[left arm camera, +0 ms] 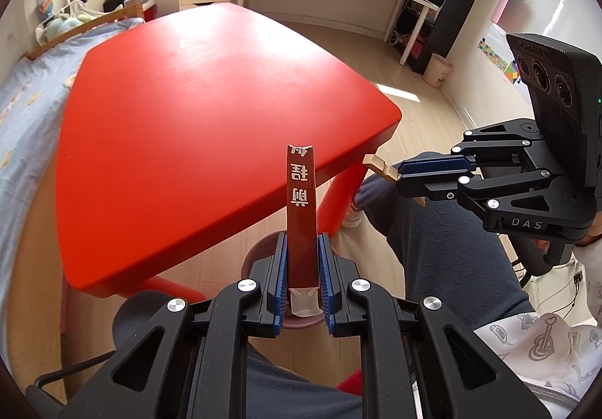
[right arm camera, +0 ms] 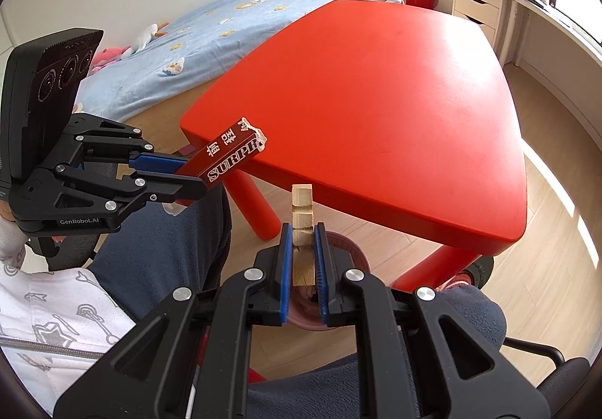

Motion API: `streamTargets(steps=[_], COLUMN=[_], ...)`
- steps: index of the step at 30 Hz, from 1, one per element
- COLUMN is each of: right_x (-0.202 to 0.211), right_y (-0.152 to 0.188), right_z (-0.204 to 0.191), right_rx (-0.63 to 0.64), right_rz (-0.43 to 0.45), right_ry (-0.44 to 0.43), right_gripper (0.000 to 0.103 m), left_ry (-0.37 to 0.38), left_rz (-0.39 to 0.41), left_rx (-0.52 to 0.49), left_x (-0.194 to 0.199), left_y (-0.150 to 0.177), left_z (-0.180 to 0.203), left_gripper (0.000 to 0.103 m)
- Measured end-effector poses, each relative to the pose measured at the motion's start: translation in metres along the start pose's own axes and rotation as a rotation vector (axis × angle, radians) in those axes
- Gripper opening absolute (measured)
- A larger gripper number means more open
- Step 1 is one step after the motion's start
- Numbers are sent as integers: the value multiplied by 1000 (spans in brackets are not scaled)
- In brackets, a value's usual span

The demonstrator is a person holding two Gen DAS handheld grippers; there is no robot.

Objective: Collect trash

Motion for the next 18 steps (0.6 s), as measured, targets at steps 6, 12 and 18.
streamTargets(steps=[6, 12, 18], right_x=[0, 2, -2], right_y=[3, 5, 3], right_z=[6, 9, 10], right_rx=[-27, -45, -65], right_rz=[19, 27, 2], right_ry=[14, 34, 39], right_gripper=[70, 93, 99], left_ry=[-33, -65, -63], left_rz=[40, 50, 46], left_rx=[30, 65, 80], left_x=[2, 2, 2], left_y=[0, 1, 1], left_z=[-6, -14, -16], left_gripper=[78, 94, 95])
Point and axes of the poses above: each gripper's, at about its wrist camera, not at the fingertips, and x roughly against the way its jaws point, z to its right, y to its underside, the point moved 2 cm from there along -x, roughly the way its jaws point, and after that the axes turned 9 degrees about -z, right-handed, at the moved point
